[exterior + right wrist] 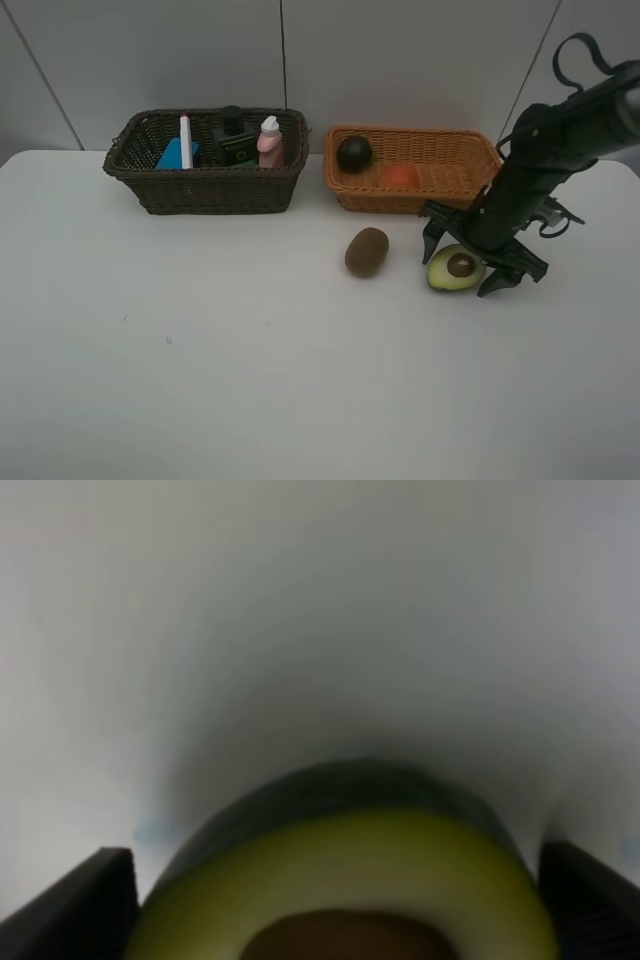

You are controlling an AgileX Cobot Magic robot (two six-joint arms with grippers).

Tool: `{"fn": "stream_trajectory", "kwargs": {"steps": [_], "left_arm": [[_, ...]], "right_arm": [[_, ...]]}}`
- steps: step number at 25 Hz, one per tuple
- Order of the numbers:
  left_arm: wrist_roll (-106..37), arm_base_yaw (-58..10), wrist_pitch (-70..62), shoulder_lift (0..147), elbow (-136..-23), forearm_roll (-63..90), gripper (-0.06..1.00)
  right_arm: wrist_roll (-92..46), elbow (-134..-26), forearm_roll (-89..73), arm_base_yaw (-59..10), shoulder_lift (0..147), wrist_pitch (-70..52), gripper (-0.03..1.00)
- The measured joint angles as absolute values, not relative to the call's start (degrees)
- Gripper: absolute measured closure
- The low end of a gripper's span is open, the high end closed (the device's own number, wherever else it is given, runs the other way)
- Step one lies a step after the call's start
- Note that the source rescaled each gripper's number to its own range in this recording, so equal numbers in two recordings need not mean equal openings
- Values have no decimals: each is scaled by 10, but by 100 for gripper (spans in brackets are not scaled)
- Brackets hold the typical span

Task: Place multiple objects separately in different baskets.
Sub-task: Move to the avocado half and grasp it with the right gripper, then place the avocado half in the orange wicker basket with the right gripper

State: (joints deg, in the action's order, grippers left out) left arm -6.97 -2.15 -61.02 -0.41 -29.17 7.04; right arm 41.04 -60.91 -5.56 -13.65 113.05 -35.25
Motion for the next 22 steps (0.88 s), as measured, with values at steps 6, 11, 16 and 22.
{"fn": "stream_trajectory", "kwargs": {"steps": [6, 11, 16, 22], "left_arm": [[-70, -22, -610, -4, -292, 70, 4], [-70, -22, -610, -4, -292, 70, 4], [-70, -22, -610, -4, -292, 70, 4], [-70, -22, -610, -4, -292, 70, 4]], "right_arm": [[403, -609, -52, -136, 1132, -361, 35], [376, -609, -52, -136, 1131, -361, 34], [300, -609, -53, -136, 1101, -375, 34], [153, -631, -43, -136, 1002, -427, 34]]}}
